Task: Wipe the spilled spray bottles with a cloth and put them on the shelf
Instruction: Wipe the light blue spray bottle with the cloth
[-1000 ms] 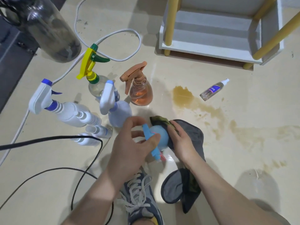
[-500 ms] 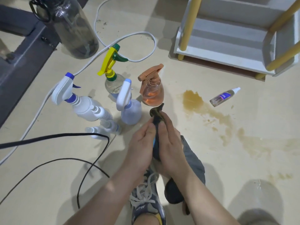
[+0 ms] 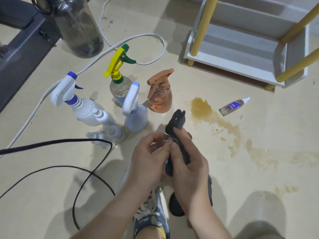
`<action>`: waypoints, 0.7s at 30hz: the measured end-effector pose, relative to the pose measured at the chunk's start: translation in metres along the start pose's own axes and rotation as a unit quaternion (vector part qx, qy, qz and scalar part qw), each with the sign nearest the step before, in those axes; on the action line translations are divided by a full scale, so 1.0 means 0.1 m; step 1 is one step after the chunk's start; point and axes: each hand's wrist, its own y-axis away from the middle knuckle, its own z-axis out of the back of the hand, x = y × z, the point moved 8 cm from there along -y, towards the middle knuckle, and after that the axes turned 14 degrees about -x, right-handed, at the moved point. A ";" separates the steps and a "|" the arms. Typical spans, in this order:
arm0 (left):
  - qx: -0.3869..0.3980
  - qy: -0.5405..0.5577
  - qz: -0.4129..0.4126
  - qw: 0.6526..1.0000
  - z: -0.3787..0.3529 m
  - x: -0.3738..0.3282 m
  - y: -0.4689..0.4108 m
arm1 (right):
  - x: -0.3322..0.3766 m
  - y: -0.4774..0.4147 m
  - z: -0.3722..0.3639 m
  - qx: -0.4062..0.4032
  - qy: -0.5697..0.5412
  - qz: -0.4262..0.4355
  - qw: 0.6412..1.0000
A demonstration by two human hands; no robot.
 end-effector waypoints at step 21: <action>0.029 -0.104 -0.084 0.991 -0.05 -0.08 0.00 | -0.31 -0.37 -0.19 0.166 0.049 -0.147 0.974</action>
